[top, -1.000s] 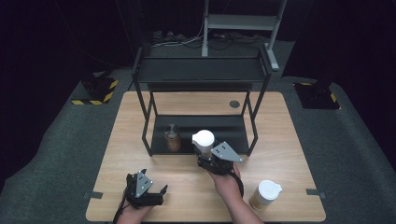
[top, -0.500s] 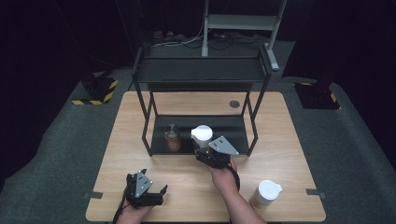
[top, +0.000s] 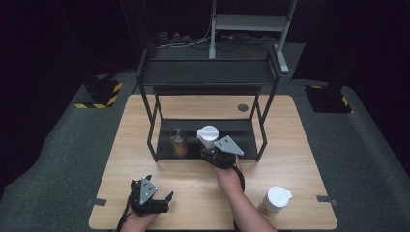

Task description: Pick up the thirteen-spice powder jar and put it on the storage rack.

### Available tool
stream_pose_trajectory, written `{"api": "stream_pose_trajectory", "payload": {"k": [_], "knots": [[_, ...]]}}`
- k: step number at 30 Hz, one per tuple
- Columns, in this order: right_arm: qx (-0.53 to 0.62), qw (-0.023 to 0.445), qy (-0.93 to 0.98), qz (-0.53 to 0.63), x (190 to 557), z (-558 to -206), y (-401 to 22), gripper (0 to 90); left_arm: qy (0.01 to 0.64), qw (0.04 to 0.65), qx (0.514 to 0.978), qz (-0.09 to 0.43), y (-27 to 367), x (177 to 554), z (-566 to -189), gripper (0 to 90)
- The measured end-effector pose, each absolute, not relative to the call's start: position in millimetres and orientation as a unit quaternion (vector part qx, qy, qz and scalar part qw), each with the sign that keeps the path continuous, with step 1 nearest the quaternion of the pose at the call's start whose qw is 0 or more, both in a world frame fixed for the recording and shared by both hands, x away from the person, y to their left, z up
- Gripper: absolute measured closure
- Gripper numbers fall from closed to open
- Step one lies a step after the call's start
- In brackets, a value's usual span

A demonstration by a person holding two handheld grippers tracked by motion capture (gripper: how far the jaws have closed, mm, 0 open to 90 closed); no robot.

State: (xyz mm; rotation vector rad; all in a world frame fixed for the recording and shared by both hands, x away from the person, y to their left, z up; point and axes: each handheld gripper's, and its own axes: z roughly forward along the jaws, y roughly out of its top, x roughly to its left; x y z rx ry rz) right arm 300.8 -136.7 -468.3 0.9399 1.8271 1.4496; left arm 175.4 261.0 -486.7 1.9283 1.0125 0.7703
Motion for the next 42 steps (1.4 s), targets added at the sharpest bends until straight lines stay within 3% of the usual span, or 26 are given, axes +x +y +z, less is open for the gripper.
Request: {"api": "stream_pose_trajectory", "payload": {"k": [42], "knots": [[0.364,0.301,0.697,0.539,323.3,-483.0,-120.6,30.3,0.403,0.407,0.762,0.303,262.5,175.6,-487.0,0.9]]}}
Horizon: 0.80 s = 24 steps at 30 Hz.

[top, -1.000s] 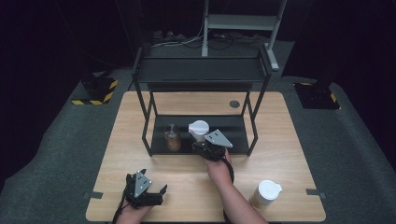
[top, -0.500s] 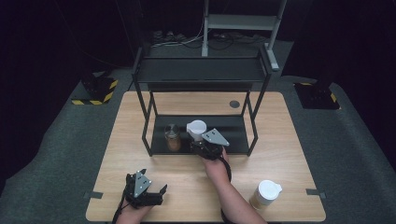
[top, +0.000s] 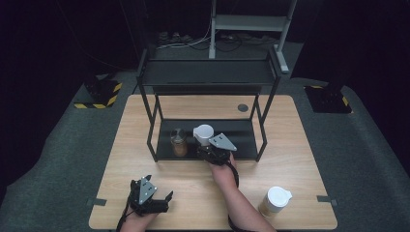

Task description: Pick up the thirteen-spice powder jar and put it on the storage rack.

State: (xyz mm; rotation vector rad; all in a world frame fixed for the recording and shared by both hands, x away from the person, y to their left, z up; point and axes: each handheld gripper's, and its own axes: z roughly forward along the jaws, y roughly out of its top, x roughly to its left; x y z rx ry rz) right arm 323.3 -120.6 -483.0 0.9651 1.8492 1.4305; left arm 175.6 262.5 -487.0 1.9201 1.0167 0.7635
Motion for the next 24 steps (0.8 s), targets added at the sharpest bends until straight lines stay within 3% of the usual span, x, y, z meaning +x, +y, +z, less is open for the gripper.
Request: {"api": "stream_pose_trajectory", "payload": {"k": [24], "knots": [[0.361,0.298,0.697,0.543,325.0,-484.9,-123.1,29.4,0.404,0.407,0.761,0.302,262.6,175.9,-486.9,0.8]]}}
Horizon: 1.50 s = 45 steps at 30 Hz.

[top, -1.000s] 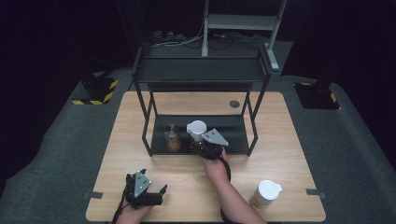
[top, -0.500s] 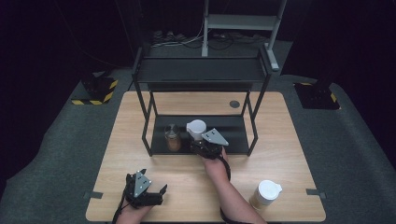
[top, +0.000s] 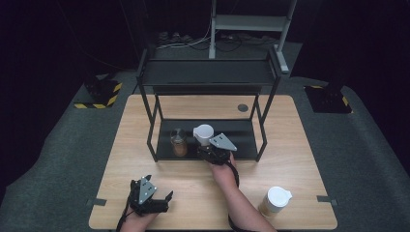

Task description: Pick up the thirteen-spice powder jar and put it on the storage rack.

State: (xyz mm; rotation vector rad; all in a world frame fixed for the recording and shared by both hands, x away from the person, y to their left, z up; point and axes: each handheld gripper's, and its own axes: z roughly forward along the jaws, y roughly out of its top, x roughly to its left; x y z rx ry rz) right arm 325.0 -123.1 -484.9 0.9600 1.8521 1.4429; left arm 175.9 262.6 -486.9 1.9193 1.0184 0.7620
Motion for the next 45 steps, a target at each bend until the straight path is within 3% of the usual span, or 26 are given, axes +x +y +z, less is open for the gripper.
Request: {"api": "stream_pose_trajectory", "payload": {"k": [11,23,26,45], "knots": [[0.374,0.287,0.694,0.544,325.1,-479.9,-123.0,23.8,0.403,0.406,0.763,0.302,262.3,176.0,-486.7,0.8],[0.387,0.286,0.688,0.543,322.1,-478.1,-125.8,8.3,0.402,0.406,0.763,0.303,262.1,175.9,-486.6,0.8],[0.385,0.288,0.687,0.545,319.5,-478.5,-127.0,0.4,0.402,0.406,0.763,0.303,262.2,175.9,-486.6,0.8],[0.38,0.286,0.687,0.549,294.4,-471.5,-144.1,0.0,0.399,0.402,0.766,0.304,260.4,176.0,-486.3,0.8]]}}
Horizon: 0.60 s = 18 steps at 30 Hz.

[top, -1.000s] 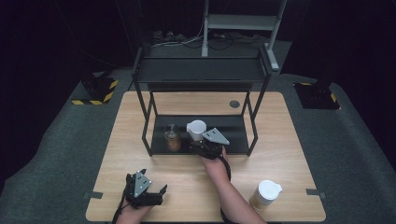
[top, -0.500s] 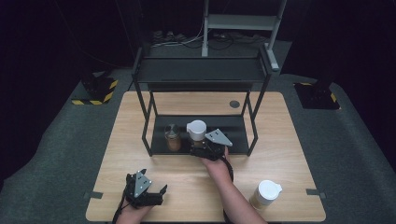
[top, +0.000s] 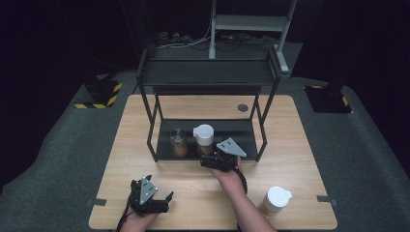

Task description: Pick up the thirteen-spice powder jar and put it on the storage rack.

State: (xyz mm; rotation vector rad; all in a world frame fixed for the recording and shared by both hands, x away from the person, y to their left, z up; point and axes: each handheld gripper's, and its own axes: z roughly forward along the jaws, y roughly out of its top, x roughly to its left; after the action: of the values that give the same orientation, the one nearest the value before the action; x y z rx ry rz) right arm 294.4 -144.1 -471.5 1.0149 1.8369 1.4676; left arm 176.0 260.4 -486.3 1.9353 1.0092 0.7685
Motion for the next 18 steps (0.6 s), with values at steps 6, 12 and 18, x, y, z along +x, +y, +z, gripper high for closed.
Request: {"api": "stream_pose_trajectory", "payload": {"k": [6,12,18], "knots": [[0.373,0.29,0.689,0.55,281.7,-470.1,-151.3,0.0,0.397,0.399,0.768,0.305,259.8,176.2,-485.8,0.8],[0.362,0.293,0.693,0.551,270.4,-468.4,-156.2,0.0,0.394,0.4,0.769,0.306,259.9,175.8,-485.9,0.8],[0.35,0.296,0.699,0.549,255.1,-469.0,-162.8,0.0,0.391,0.398,0.771,0.307,258.8,175.7,-486.0,0.8]]}}
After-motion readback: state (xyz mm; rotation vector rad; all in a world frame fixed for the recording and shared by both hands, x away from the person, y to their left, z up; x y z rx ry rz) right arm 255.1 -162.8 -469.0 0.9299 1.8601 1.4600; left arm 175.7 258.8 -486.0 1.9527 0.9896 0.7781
